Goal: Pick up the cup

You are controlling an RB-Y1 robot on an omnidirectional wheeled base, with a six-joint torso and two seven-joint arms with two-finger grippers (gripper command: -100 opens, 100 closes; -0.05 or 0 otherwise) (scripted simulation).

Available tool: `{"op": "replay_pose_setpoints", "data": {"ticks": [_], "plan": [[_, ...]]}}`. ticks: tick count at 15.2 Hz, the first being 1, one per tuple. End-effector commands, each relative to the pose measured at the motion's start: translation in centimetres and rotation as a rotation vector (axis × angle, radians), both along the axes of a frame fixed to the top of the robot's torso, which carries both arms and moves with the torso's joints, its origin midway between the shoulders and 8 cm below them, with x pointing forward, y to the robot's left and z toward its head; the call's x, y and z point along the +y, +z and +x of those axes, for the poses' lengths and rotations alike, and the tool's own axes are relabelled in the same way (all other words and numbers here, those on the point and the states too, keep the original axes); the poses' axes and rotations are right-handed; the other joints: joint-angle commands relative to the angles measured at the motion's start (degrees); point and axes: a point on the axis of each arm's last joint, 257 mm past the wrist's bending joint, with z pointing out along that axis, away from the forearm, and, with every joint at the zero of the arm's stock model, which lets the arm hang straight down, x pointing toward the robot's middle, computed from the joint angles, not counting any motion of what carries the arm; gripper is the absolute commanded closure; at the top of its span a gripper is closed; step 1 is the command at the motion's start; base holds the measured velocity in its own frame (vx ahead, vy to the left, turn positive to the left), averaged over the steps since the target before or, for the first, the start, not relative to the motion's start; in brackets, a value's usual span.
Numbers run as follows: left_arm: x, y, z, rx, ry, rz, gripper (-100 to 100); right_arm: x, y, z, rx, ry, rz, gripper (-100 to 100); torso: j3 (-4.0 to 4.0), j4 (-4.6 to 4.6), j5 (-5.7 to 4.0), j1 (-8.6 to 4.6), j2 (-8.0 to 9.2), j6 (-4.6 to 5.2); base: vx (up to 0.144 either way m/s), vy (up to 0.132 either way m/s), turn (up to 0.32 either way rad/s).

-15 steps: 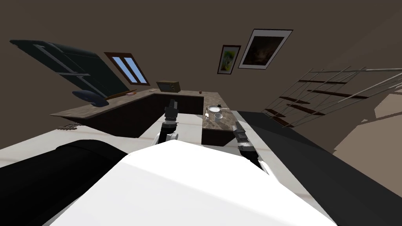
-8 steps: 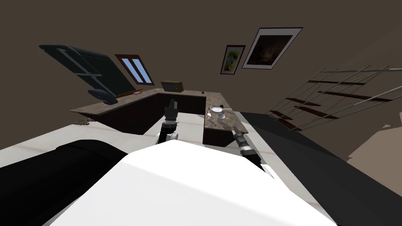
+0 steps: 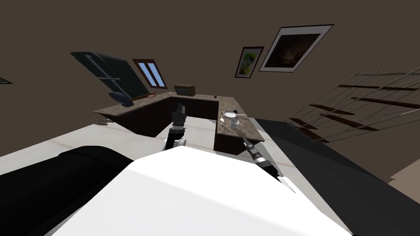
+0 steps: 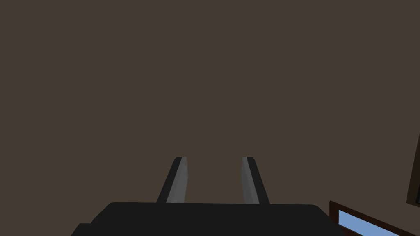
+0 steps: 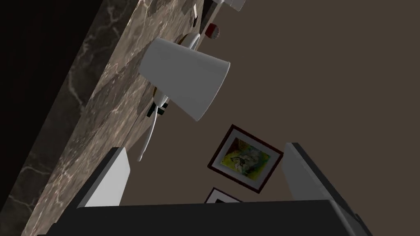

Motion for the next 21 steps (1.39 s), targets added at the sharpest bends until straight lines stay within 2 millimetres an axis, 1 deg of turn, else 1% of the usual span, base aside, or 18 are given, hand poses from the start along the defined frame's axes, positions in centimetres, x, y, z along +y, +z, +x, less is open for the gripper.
{"op": "replay_pose_setpoints", "data": {"ticks": [1,2,3,4,5,6,7,8,9,10,11,13,14,16,17,19,20,21], "plan": [[0.0,0.0,0.0,0.0,0.0,0.0,0,-1.1,-1.7,-0.9,0.047,0.017,-0.049,-100,0.0,0.0,0.0,0.0,0.0,0.0,-0.026,0.054,0.17],[0.0,0.0,0.0,0.0,0.0,0.0,0,-1.2,-1.7,-0.9,0.048,0.019,-0.053,-100,0.0,0.0,0.01,0.02,0.0,0.0,-0.016,0.037,0.066],[0.0,0.0,0.0,0.0,0.0,0.0,0,-2.5,-3.8,-2.1,0.105,0.023,-0.093,-100,-0.01,0.0,0.01,0.0,-0.02,0.02,-0.009,0.049,0.161],[0.0,0.0,0.0,0.0,0.0,0.0,0,-2.9,-3.8,-2.1,0.11,0.036,-0.115,-100,-0.02,-0.01,0.01,0.01,-0.04,0.0,-0.007,0.056,0.182],[0.0,0.0,0.0,0.0,0.0,0.0,0,-4.0,-5.4,-3.3,0.157,0.04,-0.146,-100,-0.04,-0.01,0.01,0.03,-0.07,-0.01,-0.019,0.078,0.28],[0.0,0.0,0.0,0.0,0.0,0.0,0,-4.7,-5.7,-3.4,0.17,0.048,-0.171,-100,-0.03,-0.01,0.02,0.09,-0.05,-0.03,-0.025,0.079,0.2],[0.0,0.0,0.0,0.0,0.0,0.0,0,-4.9,-5.6,-3.4,0.172,0.055,-0.183,-100,-0.01,0.0,0.04,0.12,-0.02,0.01,-0.014,0.054,0.024],[0.0,0.0,0.0,0.0,0.0,0.0,0,-6.1,-6.9,-4.6,0.216,0.067,-0.222,-100,-0.01,0.0,0.03,0.08,-0.03,0.03,-0.012,0.077,0.168],[0.0,0.0,0.0,0.0,0.0,0.0,0,-6.9,-7.3,-4.8,0.231,0.068,-0.243,-100,-0.02,-0.01,0.02,0.11,-0.04,-0.01,-0.006,0.075,0.192],[0.0,0.0,0.0,0.0,0.0,0.0,0,-7.1,-7.2,-4.8,0.232,0.072,-0.251,-100,-0.03,-0.01,0.03,0.12,-0.06,-0.01,0.001,0.045,0.071],[0.0,0.0,0.0,0.0,0.0,0.0,0,-8.8,-8.8,-6.2,0.285,0.072,-0.291,-100,-0.05,-0.01,0.03,0.06,-0.09,0.01,0.004,0.057,0.189],[0.0,0.0,0.0,0.0,0.0,0.0,0,-9.4,-8.5,-6.2,0.291,0.09,-0.322,-100,-0.07,-0.02,0.03,0.08,-0.12,-0.01,0.01,0.057,0.145],[0.0,0.0,0.0,0.0,0.0,0.0,0,-11.3,-9.9,-7.7,0.341,0.088,-0.358,-100,-0.07,-0.02,0.03,0.05,-0.13,0.02,0.012,0.063,0.179],[0.0,0.0,0.0,0.0,0.0,0.0,0,-12.0,-9.5,-7.6,0.348,0.108,-0.394,-100,-0.08,-0.03,0.03,0.09,-0.14,-0.02,0.004,0.063,0.148],[0.0,0.0,0.0,0.0,0.0,0.0,0,-13.9,-10.6,-9.1,0.398,0.108,-0.434,-100,-0.07,-0.02,0.03,0.08,-0.13,0.01,0.007,0.066,0.166],[0.0,0.0,0.0,0.0,0.0,0.0,0,-14.6,-10.2,-8.9,0.403,0.127,-0.467,-100,-0.08,-0.02,0.04,0.12,-0.14,-0.01,0.013,0.063,0.14],[0.0,0.0,0.0,0.0,0.0,0.0,0,-16.7,-11.0,-10.4,0.451,0.128,-0.51,-100,-0.08,-0.02,0.03,0.08,-0.14,0.01,0.013,0.064,0.244],[0.0,0.0,0.0,0.0,0.0,0.0,0,-17.2,-10.7,-10.2,0.455,0.138,-0.53,-100,-0.09,-0.03,0.03,0.09,-0.16,-0.05,0.017,0.068,0.245]]}}
